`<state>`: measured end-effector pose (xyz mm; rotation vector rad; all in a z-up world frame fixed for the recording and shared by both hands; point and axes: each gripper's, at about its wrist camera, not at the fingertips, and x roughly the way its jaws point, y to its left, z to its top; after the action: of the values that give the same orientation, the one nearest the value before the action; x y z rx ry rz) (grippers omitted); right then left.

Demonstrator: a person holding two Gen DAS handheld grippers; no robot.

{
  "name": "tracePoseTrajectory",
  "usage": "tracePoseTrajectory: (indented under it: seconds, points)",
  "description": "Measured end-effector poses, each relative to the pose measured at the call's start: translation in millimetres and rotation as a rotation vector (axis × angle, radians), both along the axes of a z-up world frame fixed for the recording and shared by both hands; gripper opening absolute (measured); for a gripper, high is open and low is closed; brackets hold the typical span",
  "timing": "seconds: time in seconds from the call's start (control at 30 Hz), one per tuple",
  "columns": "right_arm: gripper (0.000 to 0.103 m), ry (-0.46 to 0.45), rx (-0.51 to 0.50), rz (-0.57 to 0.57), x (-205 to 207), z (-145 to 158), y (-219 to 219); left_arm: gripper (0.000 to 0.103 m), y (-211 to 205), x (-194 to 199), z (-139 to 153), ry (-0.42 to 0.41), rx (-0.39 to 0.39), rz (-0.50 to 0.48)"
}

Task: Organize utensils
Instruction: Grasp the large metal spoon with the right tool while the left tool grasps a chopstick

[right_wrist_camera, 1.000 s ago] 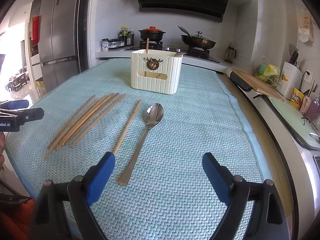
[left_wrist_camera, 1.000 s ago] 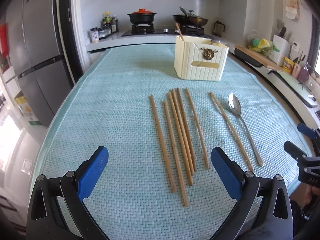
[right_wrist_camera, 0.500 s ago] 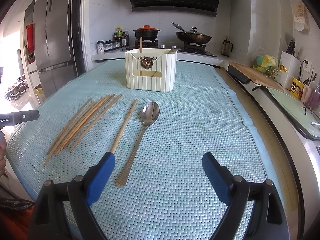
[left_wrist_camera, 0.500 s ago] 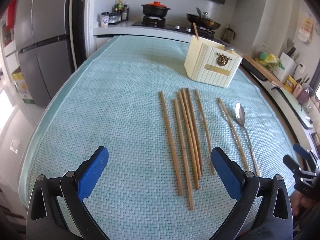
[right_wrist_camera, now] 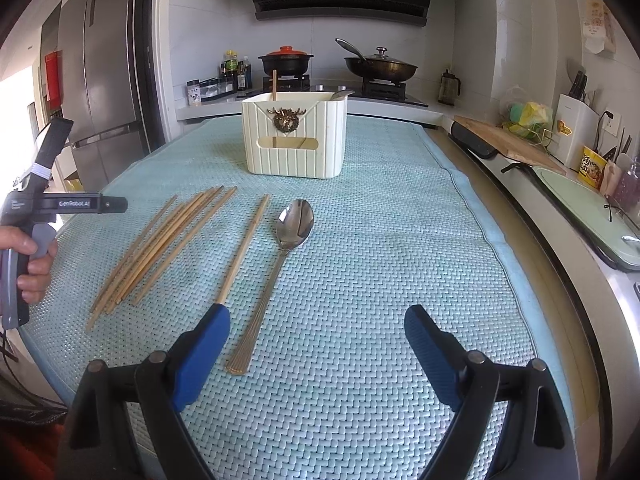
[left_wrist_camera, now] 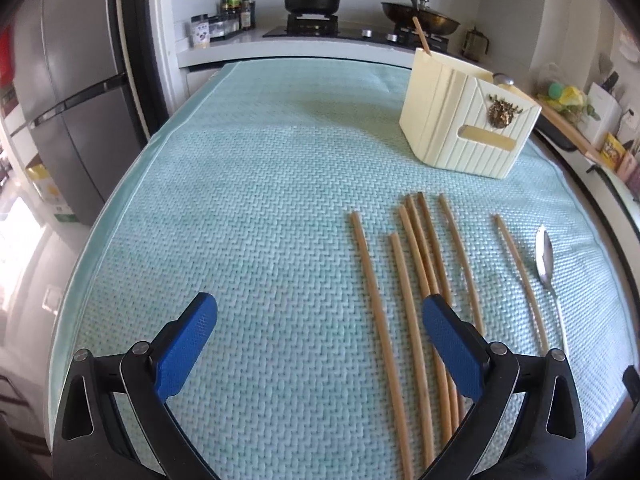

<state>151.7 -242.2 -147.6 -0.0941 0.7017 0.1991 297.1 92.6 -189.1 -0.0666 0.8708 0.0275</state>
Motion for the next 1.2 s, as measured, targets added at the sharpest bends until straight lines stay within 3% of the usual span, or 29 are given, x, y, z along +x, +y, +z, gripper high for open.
tracePoseTrajectory:
  seconds: [0.17, 0.4, 0.63, 0.8, 0.9, 1.07, 1.17, 1.2]
  points:
    - [0.091, 0.039, 0.047, -0.003, 19.9, -1.6, -0.9, 0.102, -1.4, 28.9, -20.1, 0.051, 0.049, -0.002]
    - [0.091, 0.158, 0.139, -0.004, 87.3, -19.7, 15.0, 0.101, -2.5, 46.5, -34.8, 0.095, 0.059, -0.009]
    - [0.09, 0.259, 0.07, -0.035, 153.9, -48.1, 44.8, 0.101, 3.4, 61.2, -38.9, 0.115, 0.037, -0.001]
    - [0.084, 0.267, -0.013, -0.065, 170.8, -55.7, 58.0, 0.099, 4.7, 69.5, -36.8, 0.132, 0.029, -0.012]
    - [0.078, 0.253, -0.047, -0.067, 173.6, -56.1, 61.9, 0.083, 1.1, 74.8, -32.9, 0.139, 0.03, -0.018]
    - [0.051, 0.232, -0.052, -0.066, 178.3, -52.4, 63.7, 0.054, -21.0, 72.6, -27.4, 0.157, 0.04, -0.074]
    - [0.043, 0.231, -0.049, -0.056, 186.7, -51.7, 62.9, 0.027, -30.2, 72.1, -25.5, 0.151, 0.032, -0.105]
    - [0.043, 0.229, -0.048, -0.049, 190.2, -50.8, 62.4, 0.012, -32.5, 71.4, -24.8, 0.151, 0.019, -0.114]
